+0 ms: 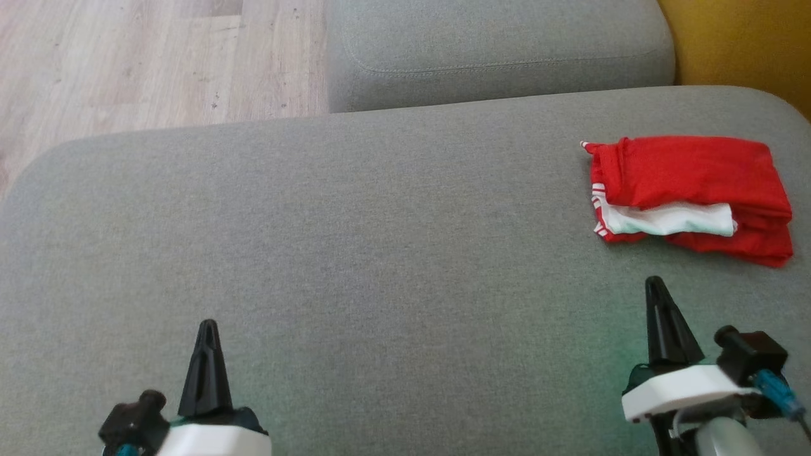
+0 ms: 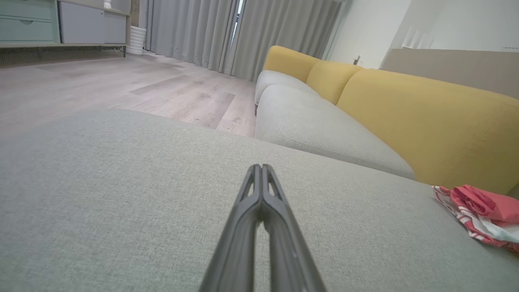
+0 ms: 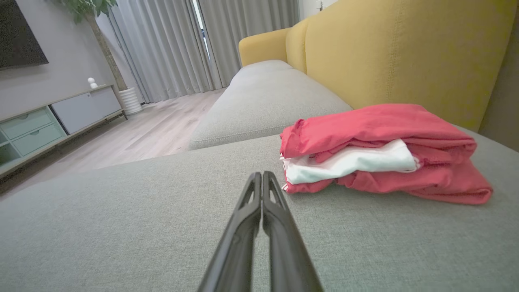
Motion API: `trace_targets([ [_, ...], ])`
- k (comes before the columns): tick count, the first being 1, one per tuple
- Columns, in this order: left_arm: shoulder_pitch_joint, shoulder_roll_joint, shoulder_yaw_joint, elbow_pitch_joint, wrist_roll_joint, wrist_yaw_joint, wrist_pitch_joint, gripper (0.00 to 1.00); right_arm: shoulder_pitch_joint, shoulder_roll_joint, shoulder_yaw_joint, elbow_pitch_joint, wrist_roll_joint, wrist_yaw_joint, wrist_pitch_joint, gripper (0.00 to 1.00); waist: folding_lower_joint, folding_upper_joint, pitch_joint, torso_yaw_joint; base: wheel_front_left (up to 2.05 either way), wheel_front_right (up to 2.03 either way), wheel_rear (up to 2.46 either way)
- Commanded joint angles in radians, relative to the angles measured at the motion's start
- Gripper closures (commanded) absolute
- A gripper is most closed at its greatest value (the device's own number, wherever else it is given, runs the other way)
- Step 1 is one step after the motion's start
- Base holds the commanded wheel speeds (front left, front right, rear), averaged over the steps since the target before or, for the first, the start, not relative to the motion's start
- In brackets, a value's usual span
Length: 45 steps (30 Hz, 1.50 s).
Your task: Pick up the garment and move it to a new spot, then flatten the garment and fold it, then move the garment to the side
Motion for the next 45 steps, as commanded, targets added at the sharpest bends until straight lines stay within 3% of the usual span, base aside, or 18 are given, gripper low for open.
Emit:
trace_targets([
  [1,-0.038,0.000,0.013,-0.031,-0.028,-0.005,0.007,1.00,-0.046,-0.001,-0.006,-0.035,0.035,0.000,0.010,1.00,0.0000,0.0000,0.000,0.000,0.00,0.00,0.00],
  [45,-0.090,0.002,0.087,-0.010,-0.483,-0.036,0.137,1.00,-0.065,-0.003,-0.046,-0.052,0.558,0.000,0.138,1.00,0.0000,0.0000,0.002,-0.001,0.00,0.00,0.00],
])
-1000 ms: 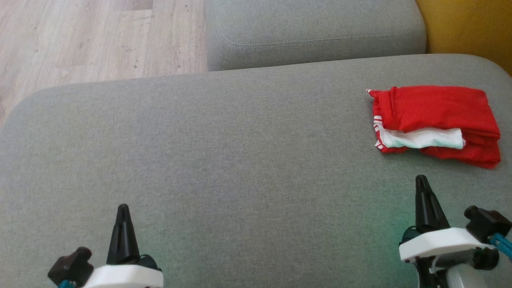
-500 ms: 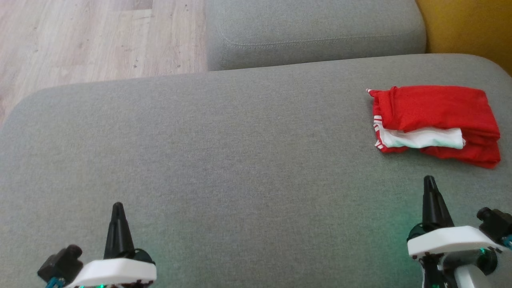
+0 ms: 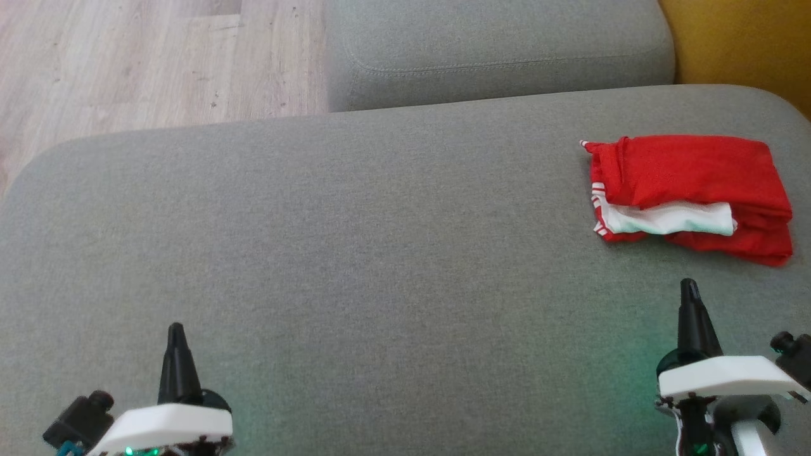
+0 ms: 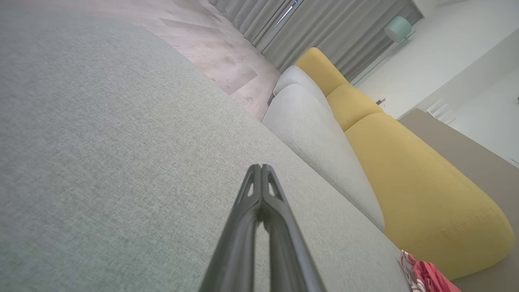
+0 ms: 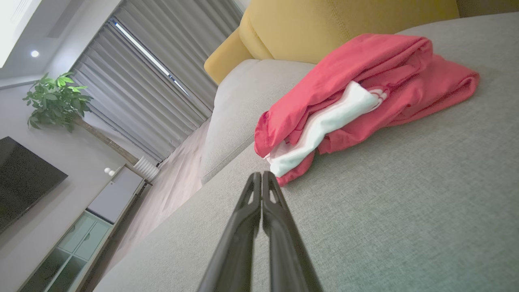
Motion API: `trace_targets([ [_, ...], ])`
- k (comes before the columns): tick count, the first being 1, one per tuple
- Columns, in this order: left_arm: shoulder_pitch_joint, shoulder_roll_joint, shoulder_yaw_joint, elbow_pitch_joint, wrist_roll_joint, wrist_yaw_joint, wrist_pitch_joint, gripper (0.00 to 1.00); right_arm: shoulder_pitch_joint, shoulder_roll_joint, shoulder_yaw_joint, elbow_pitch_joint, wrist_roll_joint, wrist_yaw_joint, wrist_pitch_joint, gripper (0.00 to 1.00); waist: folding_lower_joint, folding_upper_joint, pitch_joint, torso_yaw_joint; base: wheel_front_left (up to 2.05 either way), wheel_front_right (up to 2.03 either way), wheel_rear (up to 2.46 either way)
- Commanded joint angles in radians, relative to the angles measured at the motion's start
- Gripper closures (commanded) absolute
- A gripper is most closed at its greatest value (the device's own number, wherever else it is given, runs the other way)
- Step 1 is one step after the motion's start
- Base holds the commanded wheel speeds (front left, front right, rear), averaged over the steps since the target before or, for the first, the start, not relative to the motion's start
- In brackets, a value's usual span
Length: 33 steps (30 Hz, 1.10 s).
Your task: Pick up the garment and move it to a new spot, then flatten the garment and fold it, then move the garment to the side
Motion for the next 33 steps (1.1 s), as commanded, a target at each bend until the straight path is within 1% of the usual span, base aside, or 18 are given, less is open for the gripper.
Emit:
trace_targets([
  [1,-0.058,0.002,0.025,-0.027,-0.029,-0.009,0.008,1.00,-0.061,-0.003,0.001,-0.038,0.034,0.000,0.009,1.00,0.0000,0.0000,0.000,0.000,0.00,0.00,0.00],
  [33,-0.095,0.002,0.077,-0.012,-0.350,-0.031,0.099,1.00,-0.075,-0.004,-0.027,-0.049,0.403,-0.001,0.099,1.00,0.0000,0.0000,0.002,-0.001,0.00,0.00,0.00],
])
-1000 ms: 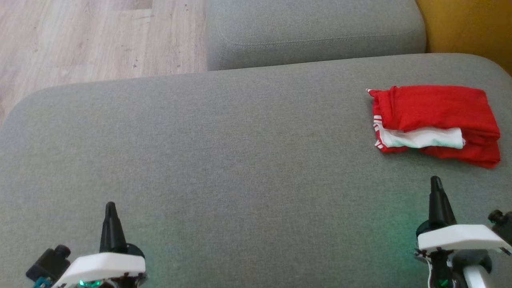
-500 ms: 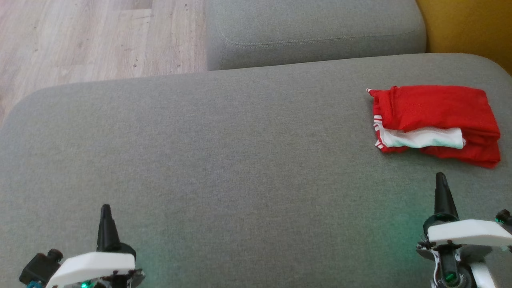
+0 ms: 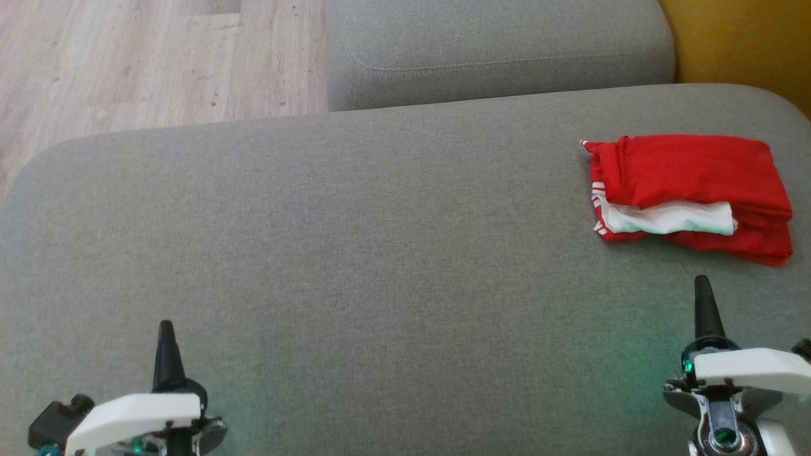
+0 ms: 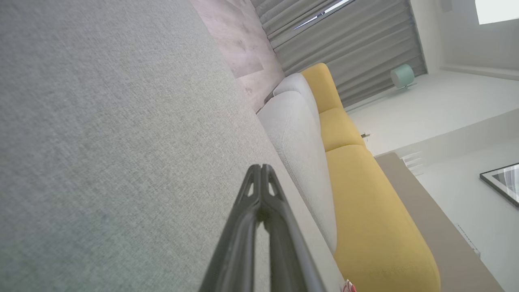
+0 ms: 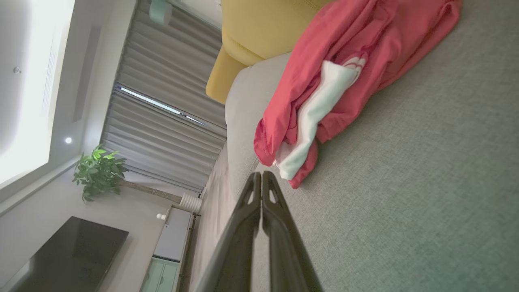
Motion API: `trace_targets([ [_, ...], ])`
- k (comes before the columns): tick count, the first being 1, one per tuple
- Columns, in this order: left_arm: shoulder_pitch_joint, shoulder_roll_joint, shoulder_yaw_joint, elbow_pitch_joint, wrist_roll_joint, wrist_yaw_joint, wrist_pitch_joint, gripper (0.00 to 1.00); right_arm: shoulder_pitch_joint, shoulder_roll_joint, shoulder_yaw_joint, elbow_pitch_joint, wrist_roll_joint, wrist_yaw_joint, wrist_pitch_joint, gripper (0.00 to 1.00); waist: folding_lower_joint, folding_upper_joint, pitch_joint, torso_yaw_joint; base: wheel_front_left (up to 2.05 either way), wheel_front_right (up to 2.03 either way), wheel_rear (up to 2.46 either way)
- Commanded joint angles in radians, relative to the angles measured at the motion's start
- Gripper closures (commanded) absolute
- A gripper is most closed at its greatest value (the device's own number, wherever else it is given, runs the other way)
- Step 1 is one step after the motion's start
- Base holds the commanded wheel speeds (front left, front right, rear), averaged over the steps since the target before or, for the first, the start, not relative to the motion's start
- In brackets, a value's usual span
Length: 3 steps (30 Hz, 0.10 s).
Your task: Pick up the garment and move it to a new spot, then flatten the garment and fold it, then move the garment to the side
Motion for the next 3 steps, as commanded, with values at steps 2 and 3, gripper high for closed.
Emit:
trace_targets([
  [2,-0.060,0.003,0.039,-0.027,-0.033,-0.008,0.010,1.00,-0.057,-0.004,0.008,-0.040,0.038,-0.001,0.009,1.00,0.0000,0.0000,0.000,0.000,0.00,0.00,0.00],
  [3,-0.061,0.003,0.040,-0.027,-0.043,-0.008,0.012,1.00,-0.057,-0.004,0.007,-0.041,0.050,-0.001,0.012,1.00,0.0000,0.0000,0.000,0.000,0.00,0.00,0.00],
])
